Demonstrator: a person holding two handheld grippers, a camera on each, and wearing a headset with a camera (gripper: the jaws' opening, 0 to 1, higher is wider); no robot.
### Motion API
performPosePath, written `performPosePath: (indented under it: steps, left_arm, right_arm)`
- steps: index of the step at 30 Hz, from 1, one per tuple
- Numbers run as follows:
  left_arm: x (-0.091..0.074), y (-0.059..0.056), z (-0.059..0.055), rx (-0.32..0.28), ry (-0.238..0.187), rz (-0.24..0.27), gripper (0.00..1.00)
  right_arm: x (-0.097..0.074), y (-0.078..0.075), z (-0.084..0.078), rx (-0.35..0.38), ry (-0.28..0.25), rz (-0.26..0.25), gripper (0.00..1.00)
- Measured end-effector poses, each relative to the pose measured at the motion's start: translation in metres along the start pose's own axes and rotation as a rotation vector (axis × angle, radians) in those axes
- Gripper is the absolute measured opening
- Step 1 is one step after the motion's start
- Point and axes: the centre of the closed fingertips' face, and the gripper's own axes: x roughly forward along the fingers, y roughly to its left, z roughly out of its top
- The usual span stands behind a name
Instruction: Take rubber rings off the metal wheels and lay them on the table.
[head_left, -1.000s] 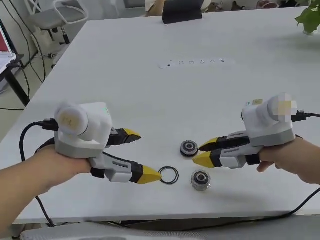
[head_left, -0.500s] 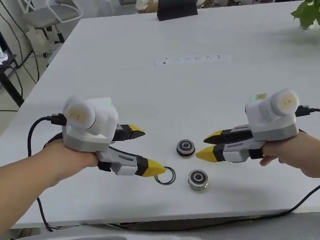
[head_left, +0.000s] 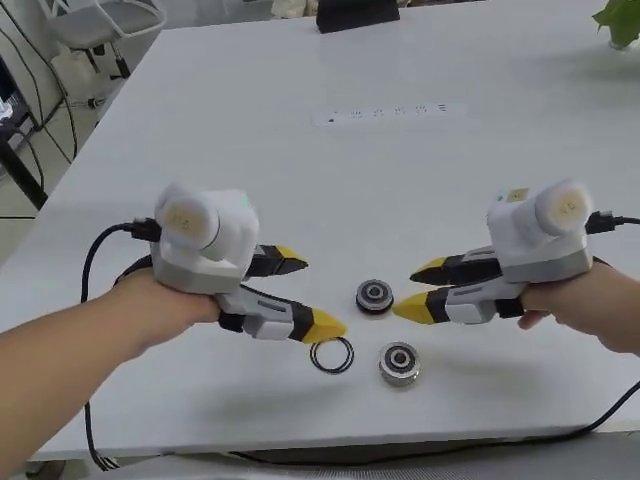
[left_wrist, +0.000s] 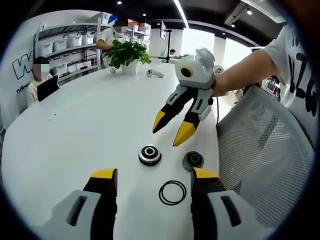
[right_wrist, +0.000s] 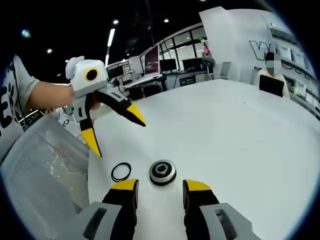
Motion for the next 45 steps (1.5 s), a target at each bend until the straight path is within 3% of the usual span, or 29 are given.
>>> performPosePath:
  steps: [16, 32, 45]
  left_arm:
    - [0.024, 0.013, 0.007, -0.008, -0.014, -0.021, 0.40]
    - [0.044, 0.007, 0.009, -0.009, -0.009, -0.042, 0.29]
    - [0.060, 0.007, 0.005, 0.014, 0.022, -0.058, 0.20]
  right_arm:
    - [0.014, -0.006, -0.004, -0.024, 0.020, 0.012, 0.27]
    - [0.022, -0.008, -0.011, -0.018, 0.032, 0.018, 0.19]
    - [0.023, -0.009, -0.012, 0.000, 0.027, 0.014, 0.14]
